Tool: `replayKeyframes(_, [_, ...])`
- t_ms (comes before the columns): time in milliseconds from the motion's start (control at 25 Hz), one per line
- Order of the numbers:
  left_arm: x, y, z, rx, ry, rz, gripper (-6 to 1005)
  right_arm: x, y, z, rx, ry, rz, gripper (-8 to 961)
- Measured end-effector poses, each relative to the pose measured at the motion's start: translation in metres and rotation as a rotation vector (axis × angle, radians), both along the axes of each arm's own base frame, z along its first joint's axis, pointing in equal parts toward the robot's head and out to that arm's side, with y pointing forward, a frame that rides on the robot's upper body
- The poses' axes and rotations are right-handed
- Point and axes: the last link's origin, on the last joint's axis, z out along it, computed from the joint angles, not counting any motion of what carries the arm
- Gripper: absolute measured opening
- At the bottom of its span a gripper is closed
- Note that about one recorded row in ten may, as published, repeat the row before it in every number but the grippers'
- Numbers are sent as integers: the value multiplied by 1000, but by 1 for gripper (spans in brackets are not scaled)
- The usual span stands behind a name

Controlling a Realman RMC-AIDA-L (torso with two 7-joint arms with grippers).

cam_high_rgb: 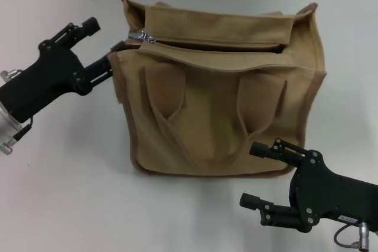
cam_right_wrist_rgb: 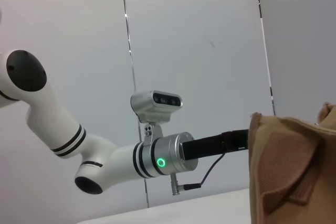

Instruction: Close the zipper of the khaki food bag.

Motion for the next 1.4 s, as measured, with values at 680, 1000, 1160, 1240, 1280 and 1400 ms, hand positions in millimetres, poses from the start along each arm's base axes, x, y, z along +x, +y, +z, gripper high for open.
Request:
replayKeyframes(680, [-5, -3, -1, -150, 187, -47, 768, -1, -1, -2, 12, 1, 8, 827])
replayKeyframes(1000, [0, 13, 2, -85, 151, -7, 766, -3, 1, -3, 10, 2, 13, 827])
replayKeyframes(1160, [1, 13, 8, -47, 105, -2, 765, -1, -1, -3, 10, 2, 6, 827])
replayKeyframes(1240, [1, 12, 12, -36, 80, 0, 764, -1, -2, -3, 11, 2, 4, 827])
replayKeyframes(1280, [1, 12, 12, -36, 78, 1, 764, -1, -2, -3, 11, 2, 4, 827])
replayKeyframes(1400, [-1, 10, 12, -38, 80, 9, 763, -1, -1, -3, 12, 0, 2, 827])
